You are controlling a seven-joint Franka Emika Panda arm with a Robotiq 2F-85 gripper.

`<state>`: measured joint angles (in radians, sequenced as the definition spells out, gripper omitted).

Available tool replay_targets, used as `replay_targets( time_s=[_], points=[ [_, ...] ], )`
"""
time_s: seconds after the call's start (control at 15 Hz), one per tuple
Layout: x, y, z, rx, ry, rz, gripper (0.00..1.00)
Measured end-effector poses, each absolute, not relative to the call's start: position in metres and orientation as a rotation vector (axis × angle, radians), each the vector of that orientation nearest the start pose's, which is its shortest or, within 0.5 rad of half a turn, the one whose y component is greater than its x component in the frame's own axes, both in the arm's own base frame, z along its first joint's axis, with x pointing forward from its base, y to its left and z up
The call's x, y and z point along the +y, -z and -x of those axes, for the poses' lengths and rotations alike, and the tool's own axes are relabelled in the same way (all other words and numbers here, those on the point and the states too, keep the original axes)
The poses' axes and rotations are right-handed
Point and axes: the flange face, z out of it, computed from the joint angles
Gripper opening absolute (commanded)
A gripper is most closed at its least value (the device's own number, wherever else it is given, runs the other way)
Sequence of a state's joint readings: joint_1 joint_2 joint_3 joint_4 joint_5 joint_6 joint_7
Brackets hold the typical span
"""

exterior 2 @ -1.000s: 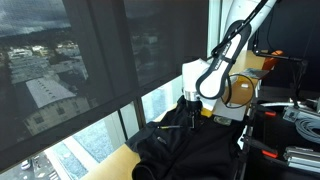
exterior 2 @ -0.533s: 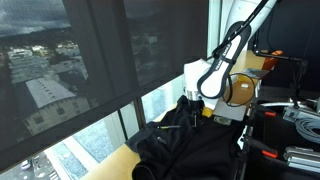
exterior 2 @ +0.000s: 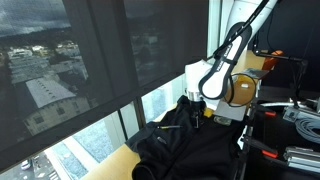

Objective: Zip closed the black jersey

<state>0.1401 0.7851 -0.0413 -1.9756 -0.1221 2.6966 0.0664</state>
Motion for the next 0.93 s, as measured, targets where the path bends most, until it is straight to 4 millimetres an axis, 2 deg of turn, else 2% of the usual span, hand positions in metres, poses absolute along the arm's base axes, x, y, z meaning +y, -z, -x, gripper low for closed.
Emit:
replay_targets(
  time_s=[0.07,0.13,0.27,0.67,0.93],
  points=[
    [0.0603,-0.0593,-0.5776,-0.250,-0.098,3.214,0.68],
    [0.0602,-0.0587,-0.5767,-0.250,-0.101,3.214,0.61],
    [0.0600,-0.0581,-0.5757,-0.250,-0.105,3.214,0.44],
    [0.0601,-0.0590,-0.5760,-0.250,-0.103,3.214,0.01],
    [0.0599,-0.0586,-0.5754,-0.250,-0.105,3.214,0.00]
  ],
)
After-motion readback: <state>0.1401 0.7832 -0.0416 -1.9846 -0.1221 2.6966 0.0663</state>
